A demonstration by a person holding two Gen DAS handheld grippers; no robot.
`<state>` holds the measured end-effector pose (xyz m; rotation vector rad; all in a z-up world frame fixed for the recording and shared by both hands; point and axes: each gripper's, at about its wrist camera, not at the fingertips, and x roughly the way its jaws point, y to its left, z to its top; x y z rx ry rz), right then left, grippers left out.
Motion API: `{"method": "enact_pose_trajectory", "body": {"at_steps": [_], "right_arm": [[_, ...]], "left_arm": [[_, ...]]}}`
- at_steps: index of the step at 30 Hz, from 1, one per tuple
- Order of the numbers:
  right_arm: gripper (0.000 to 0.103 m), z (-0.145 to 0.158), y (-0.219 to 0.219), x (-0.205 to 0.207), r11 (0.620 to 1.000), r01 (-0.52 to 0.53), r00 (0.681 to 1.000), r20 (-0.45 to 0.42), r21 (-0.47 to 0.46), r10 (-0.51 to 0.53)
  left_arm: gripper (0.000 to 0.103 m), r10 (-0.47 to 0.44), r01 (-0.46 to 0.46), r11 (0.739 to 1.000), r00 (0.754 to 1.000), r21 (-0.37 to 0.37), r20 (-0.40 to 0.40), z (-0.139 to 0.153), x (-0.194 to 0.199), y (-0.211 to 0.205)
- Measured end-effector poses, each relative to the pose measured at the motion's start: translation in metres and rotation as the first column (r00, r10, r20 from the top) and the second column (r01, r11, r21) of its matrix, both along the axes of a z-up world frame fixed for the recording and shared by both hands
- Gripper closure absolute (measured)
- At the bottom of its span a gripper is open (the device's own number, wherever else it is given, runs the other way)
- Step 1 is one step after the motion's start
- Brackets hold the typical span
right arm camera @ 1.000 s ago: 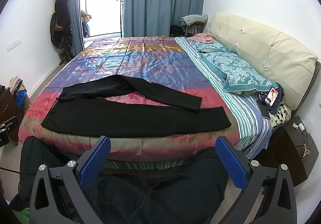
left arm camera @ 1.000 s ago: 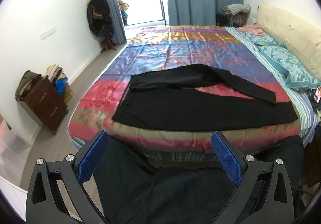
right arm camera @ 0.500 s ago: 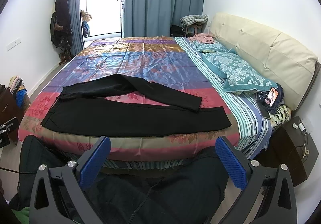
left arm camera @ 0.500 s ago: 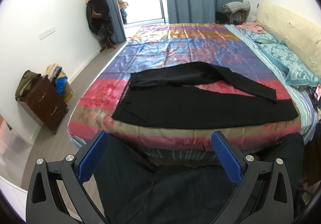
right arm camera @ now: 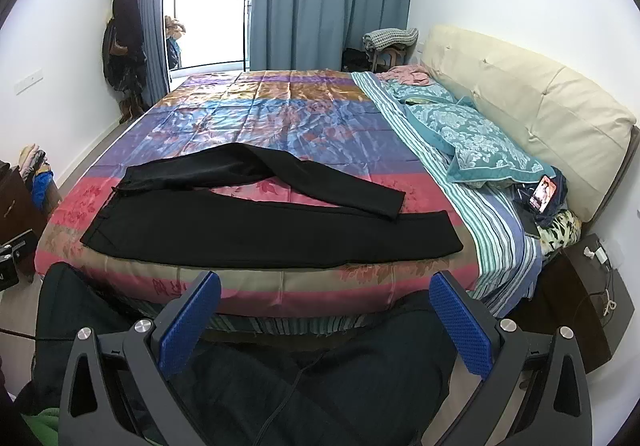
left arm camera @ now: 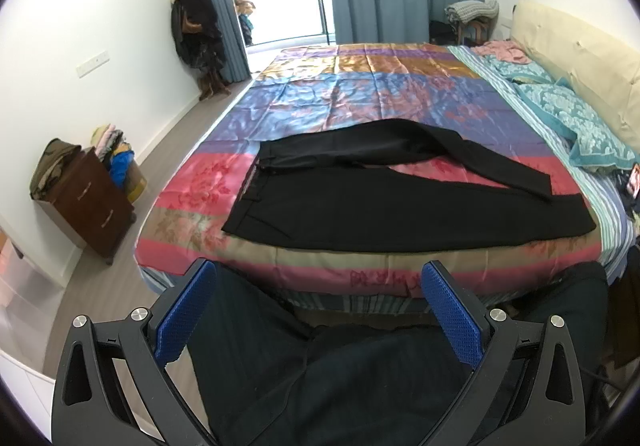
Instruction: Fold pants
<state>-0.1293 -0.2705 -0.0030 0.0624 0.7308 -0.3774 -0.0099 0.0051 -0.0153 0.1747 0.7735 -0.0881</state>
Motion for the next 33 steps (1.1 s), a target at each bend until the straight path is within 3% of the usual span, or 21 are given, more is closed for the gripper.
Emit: {"method": "enact_pose_trajectory", "body": {"at_steps": [33], "right_arm": [[0.0, -0.0006, 0.0028, 0.0001, 1.0, -0.002, 1.0, -0.003, -0.007, 0.002]], "left_arm": [[0.001, -0.001, 0.001, 1.0, 1.0, 0.003, -0.001, -0.0008, -0.0001, 0.0]]}}
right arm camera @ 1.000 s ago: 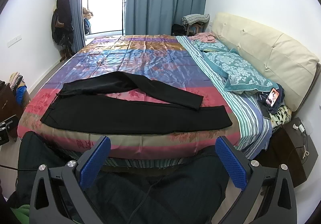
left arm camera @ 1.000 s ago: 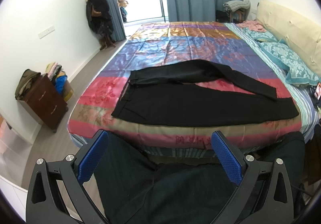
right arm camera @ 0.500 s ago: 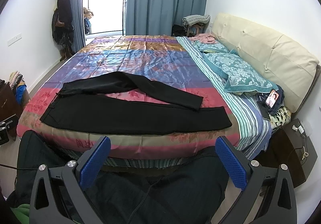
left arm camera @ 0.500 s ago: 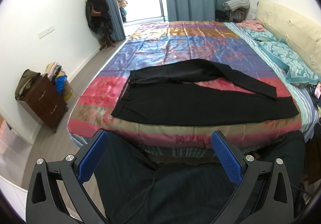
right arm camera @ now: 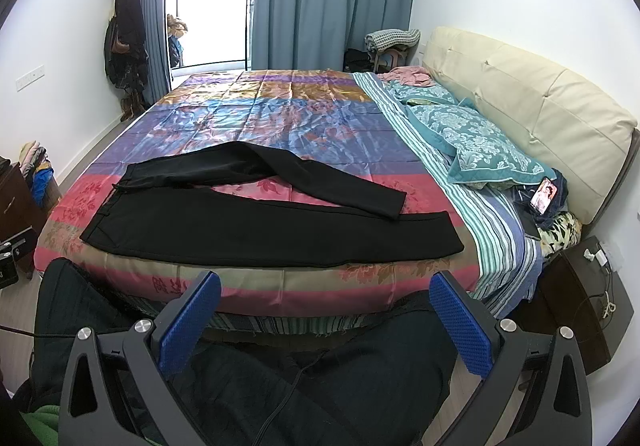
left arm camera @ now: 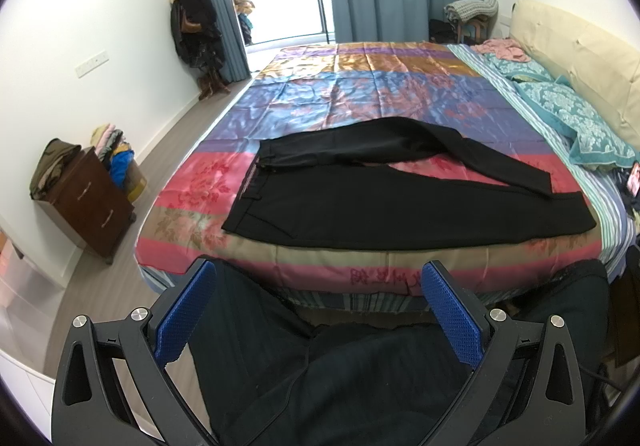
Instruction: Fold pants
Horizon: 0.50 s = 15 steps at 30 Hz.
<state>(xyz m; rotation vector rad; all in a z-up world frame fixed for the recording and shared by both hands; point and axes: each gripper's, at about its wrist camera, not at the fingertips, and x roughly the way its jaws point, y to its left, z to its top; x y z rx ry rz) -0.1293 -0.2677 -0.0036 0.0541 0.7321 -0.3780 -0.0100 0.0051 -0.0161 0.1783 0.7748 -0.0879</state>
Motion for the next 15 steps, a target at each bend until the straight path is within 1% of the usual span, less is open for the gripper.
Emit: {"method": "enact_pose_trajectory", "body": {"at_steps": [15], "right_arm": [[0.0, -0.0003, 0.0011, 0.0003, 1.0, -0.003, 1.0, -0.002, 0.0, 0.003]], "left_arm": [[0.001, 0.0, 0.0, 1.0, 1.0, 0.001, 0.001, 0.0007, -0.0001, -0.0008]]}}
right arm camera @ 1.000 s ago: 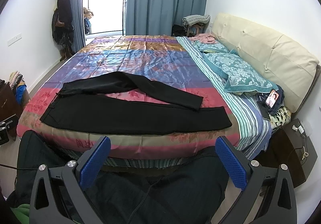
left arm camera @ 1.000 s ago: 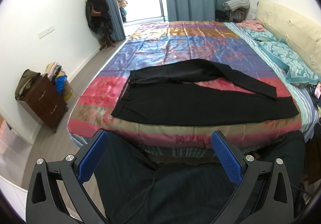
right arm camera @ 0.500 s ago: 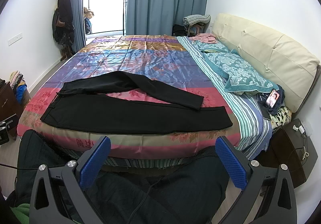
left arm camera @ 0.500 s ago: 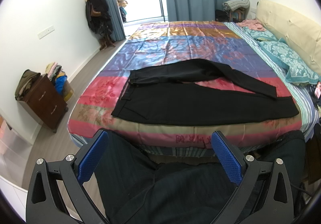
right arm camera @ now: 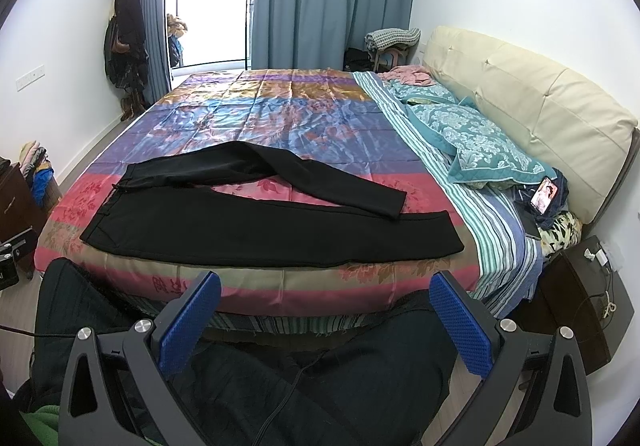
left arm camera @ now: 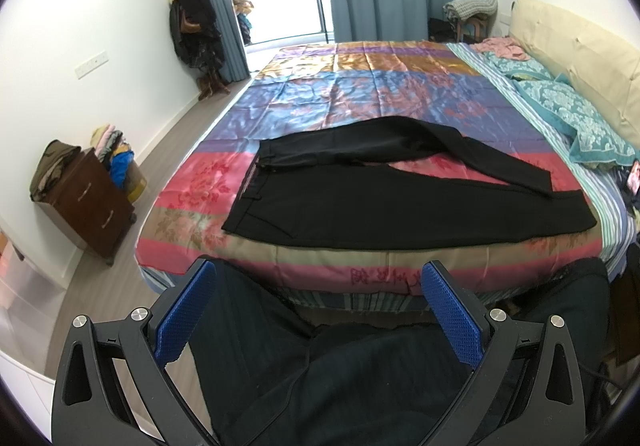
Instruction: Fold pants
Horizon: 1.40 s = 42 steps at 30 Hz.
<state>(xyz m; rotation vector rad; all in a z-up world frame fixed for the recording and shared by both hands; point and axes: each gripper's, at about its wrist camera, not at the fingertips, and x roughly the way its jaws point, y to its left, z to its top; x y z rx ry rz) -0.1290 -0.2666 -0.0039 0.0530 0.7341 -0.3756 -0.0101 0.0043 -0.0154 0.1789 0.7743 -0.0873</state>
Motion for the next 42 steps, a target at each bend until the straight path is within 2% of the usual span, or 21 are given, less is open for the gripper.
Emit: {"method": "enact_pose_trajectory", "body": {"at_steps": [42], "right_arm": [[0.0, 0.0007, -0.0031, -0.0001, 1.0, 0.01, 1.0, -0.009, -0.016, -0.01]], "left_arm": [[0.001, -0.004, 0.004, 1.0, 1.0, 0.007, -0.003, -0.0022, -0.001, 0.0021]]}}
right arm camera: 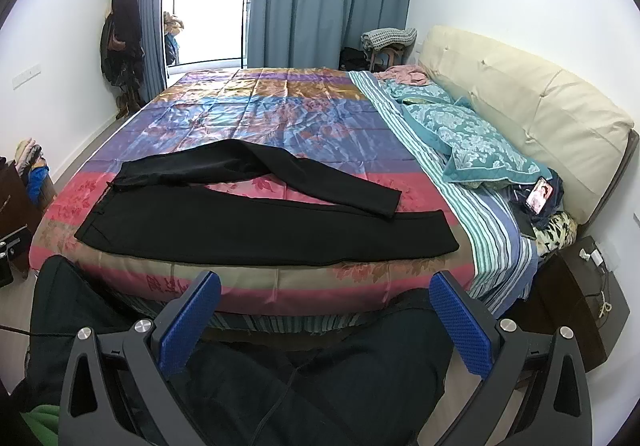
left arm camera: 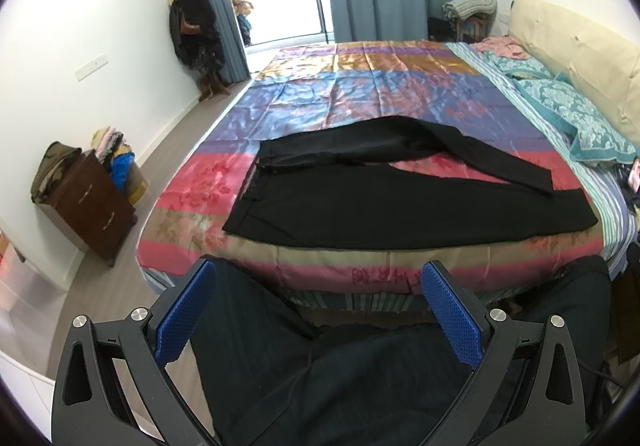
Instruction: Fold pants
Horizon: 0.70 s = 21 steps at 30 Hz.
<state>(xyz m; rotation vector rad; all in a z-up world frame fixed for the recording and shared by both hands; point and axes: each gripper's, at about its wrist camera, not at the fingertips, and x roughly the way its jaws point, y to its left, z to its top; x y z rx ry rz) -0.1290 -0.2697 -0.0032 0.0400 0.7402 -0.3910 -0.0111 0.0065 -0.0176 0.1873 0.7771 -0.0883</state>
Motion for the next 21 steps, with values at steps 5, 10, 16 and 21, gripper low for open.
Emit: {"method": "enact_pose_trajectory", "body": {"at_steps": [5, 10, 16, 21], "right_arm": [[0.0, -0.0005, 0.0003, 0.0002, 1.0, 0.0, 1.0, -0.003, -0.007, 0.0], [0.0, 0.0001, 0.0021, 0.0015, 1.0, 0.002, 1.0, -0.008, -0.015, -0.002], [0.0, -0.0006, 0.0027, 0.002, 1.0, 0.002, 1.0, -0.009, -0.018, -0.002], [0.0, -0.001, 0.0019, 0.0019, 1.0, 0.003, 1.0, -0.01, -0.02, -0.003]], "left_arm": [[0.001, 0.002, -0.002, 1.0, 1.0, -0.002, -0.001, -0.0001, -0.0008, 0.0019], [0.001, 0.003, -0.003, 1.0, 1.0, -0.001, -0.002, 0.0, -0.0005, 0.0014], [0.001, 0.003, -0.003, 1.0, 1.0, -0.001, -0.003, -0.0004, -0.0009, 0.0009], [0.001, 0.002, -0.002, 1.0, 1.0, 0.0, -0.002, -0.0001, -0.0008, 0.0014]]}}
